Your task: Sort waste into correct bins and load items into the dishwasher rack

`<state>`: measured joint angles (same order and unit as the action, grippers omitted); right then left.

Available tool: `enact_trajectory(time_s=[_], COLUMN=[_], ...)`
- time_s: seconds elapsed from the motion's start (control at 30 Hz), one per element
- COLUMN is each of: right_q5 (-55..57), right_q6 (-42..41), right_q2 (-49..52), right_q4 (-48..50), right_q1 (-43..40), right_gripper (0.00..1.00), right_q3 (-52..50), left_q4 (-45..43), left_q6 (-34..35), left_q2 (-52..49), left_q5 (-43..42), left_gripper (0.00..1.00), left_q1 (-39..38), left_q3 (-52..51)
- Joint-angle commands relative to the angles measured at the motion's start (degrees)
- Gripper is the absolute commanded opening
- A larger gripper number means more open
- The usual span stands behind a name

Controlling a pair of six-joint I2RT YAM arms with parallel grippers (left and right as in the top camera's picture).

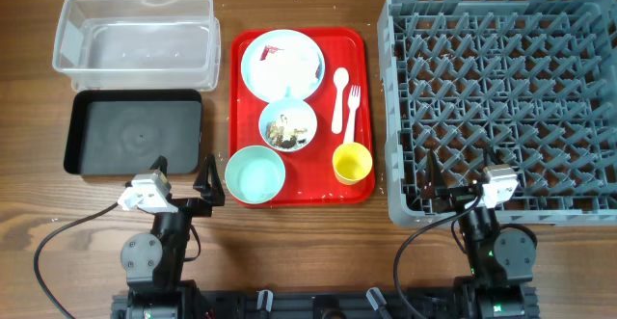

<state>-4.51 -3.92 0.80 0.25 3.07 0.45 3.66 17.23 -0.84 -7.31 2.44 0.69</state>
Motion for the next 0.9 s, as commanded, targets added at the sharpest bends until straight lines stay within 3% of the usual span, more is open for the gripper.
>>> enact_trajectory(time_s=[0.0,0.87], right_q5=[-0.7,1.0], right_q6=[-0.7,-0.6], right_q2=[0.1,0.1], right_q4=[0.1,-0.1], right_q1=[0.3,0.3], right_gripper=[1.0,1.0], right_q3=[-0.2,-0.2], left_q4=[0.2,0.2], left_q6=[-0.5,-0.5], left_q2=[0.2,0.2], left_q5=[0.5,0.5], left_gripper=[1.0,1.0], left_q1=[0.5,0.5], left_q3=[-0.4,-0.4])
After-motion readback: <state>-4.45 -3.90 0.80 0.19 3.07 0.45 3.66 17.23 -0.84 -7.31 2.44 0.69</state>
